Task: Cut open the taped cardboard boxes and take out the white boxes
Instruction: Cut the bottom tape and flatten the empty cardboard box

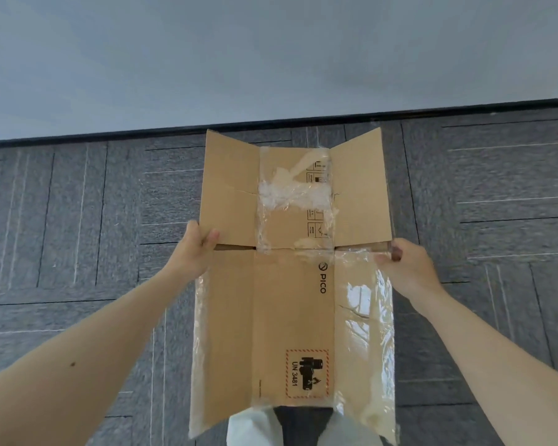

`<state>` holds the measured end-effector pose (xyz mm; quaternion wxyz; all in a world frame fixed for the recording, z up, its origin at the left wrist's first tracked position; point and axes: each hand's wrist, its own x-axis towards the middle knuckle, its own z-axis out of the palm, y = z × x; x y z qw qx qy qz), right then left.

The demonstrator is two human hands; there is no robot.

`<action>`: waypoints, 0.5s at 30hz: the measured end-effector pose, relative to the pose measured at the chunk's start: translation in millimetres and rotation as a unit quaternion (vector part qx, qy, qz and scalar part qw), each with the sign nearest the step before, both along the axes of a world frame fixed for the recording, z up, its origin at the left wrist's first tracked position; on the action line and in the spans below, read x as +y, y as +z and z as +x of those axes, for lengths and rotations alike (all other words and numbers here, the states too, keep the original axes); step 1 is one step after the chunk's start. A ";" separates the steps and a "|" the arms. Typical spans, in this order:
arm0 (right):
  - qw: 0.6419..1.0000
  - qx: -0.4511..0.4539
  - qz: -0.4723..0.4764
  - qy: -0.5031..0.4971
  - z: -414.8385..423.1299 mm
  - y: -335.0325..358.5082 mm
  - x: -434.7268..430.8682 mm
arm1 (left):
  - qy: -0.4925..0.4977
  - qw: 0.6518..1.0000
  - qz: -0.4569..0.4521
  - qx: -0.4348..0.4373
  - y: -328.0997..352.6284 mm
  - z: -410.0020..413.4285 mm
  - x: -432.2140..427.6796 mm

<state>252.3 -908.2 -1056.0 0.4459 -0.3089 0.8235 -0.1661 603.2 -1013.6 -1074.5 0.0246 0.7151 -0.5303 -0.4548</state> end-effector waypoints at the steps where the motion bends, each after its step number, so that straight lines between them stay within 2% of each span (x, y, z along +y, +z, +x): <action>1: 1.000 0.000 -0.002 0.005 -0.4 -11.1 -9.0 | -0.001 1.000 -0.008 -0.004 -11.5 -1.8 -8.4; 12: 0.999 0.027 -0.018 0.005 -4.2 -119.1 -109.6 | 0.021 0.996 -0.075 -0.051 -112.7 -16.3 -95.4; 15: 0.999 0.028 -0.016 0.004 -7.9 -133.1 -128.9 | 0.035 0.998 -0.051 -0.031 -121.4 -20.6 -111.2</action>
